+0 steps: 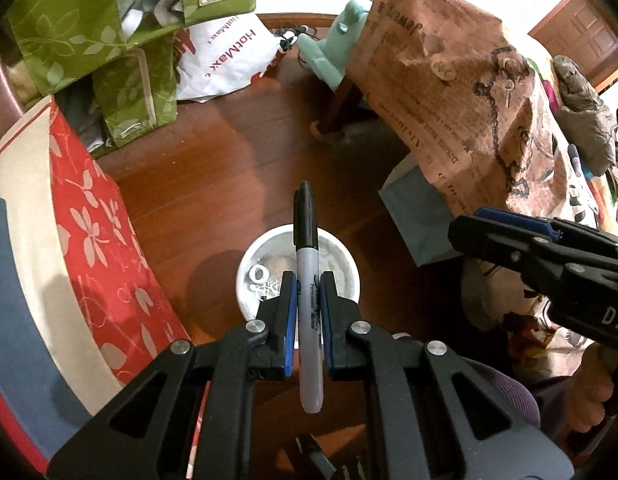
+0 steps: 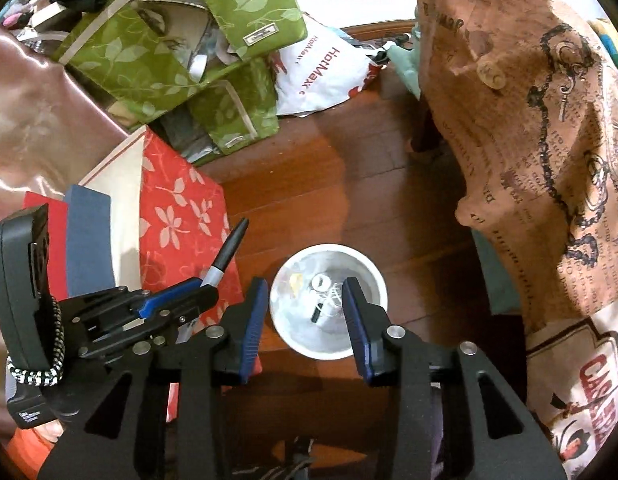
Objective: Collect trash
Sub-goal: 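Carry marker and plastic bag to the white bin and open both tools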
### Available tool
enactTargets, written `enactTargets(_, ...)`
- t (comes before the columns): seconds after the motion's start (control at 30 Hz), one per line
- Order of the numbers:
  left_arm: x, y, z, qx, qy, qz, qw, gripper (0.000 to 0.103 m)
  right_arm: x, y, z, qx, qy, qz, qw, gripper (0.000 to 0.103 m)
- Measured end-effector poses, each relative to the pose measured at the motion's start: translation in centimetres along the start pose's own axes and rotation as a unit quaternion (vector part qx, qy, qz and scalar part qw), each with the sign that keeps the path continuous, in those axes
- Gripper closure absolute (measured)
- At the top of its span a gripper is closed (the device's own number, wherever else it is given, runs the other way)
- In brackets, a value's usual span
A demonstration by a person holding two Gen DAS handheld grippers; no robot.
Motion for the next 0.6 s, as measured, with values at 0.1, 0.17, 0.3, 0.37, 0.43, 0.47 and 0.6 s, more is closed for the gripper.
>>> enactTargets(0.1,0.1,-0.5,0.7,-0.002,-0.004,-0.004,1.0000,0.093,-0.1,0.5,0.9,0.003,-0.013,0.006,1.000,0.068)
enactTargets(0.17,0.2,-0.8,1.1,-0.006,-0.005,-0.009,0.9999,0.093,-0.1,1.0,1.4,-0.003,-0.018,0.010,1.000,0.068)
enactTargets(0.3,0.6,-1.1,2.1,-0.005,-0.007,-0.016,0.9998,0.092,-0.3,2.4,2.4,-0.008,-0.029,0.024,0.999,0.068)
enactTargets(0.37,0.7,-1.0,2.5,-0.005,-0.007,-0.017,0.9998,0.082,-0.4,3.0,2.7,-0.010,-0.033,0.029,0.999,0.068)
enactTargets(0.43,0.8,-0.8,2.8,-0.003,-0.010,-0.014,0.9998,0.075,-0.6,3.5,3.0,-0.015,-0.033,0.033,0.999,0.068)
enactTargets(0.47,0.8,-0.5,2.9,-0.002,-0.014,-0.010,0.9999,0.075,-0.8,3.9,3.1,-0.020,-0.033,0.035,0.999,0.068)
enactTargets(0.6,0.8,1.1,4.0,0.008,-0.034,0.009,0.9994,0.075,-1.3,5.4,3.5,-0.025,-0.036,0.046,0.998,0.068)
Point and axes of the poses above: each gripper's, at about its wrist camera, not at the fingertips, and y roughly against the way its jaws point, z to its right, x to its top, the point moved 5 cm from there along -y, roughly the way its jaws point, and after that the axes turned 12 degrees about y, right-handed, at the moved point
